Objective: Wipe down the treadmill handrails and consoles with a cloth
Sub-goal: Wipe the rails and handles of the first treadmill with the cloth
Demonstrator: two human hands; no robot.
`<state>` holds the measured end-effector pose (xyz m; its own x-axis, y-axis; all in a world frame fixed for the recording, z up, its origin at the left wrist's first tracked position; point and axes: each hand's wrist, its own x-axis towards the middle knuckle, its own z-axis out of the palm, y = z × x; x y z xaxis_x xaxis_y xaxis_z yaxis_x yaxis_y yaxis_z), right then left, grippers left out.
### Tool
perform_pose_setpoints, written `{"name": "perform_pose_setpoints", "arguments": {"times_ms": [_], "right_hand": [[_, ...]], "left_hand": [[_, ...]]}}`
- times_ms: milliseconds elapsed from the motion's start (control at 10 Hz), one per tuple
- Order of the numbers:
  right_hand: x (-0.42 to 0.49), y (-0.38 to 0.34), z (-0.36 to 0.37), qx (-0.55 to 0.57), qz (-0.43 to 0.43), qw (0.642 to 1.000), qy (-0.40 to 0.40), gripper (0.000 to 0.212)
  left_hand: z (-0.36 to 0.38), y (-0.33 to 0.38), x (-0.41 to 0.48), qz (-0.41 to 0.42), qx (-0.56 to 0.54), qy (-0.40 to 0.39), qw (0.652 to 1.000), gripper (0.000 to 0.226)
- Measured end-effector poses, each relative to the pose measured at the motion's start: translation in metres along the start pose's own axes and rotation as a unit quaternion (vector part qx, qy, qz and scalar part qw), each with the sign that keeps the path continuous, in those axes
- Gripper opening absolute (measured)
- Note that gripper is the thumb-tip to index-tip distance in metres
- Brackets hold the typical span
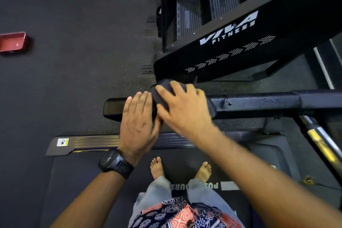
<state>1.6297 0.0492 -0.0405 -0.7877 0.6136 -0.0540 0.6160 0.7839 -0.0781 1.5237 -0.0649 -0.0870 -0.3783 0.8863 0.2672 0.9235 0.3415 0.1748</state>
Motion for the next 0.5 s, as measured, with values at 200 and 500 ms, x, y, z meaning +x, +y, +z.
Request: {"name": "perform_pose_setpoints", "arguments": {"times_ms": [200, 500], "right_hand": [[-0.023, 0.022, 0.002, -0.011, 0.19, 0.981, 0.04, 0.053], [-0.032, 0.042, 0.004, -0.017, 0.237, 0.968, 0.08, 0.053]], "left_hand": [[0.0, 0.008, 0.002, 0.0, 0.001, -0.003, 1.0, 0.057], [0.0, 0.012, 0.003, 0.004, 0.003, -0.011, 1.0, 0.058]]}}
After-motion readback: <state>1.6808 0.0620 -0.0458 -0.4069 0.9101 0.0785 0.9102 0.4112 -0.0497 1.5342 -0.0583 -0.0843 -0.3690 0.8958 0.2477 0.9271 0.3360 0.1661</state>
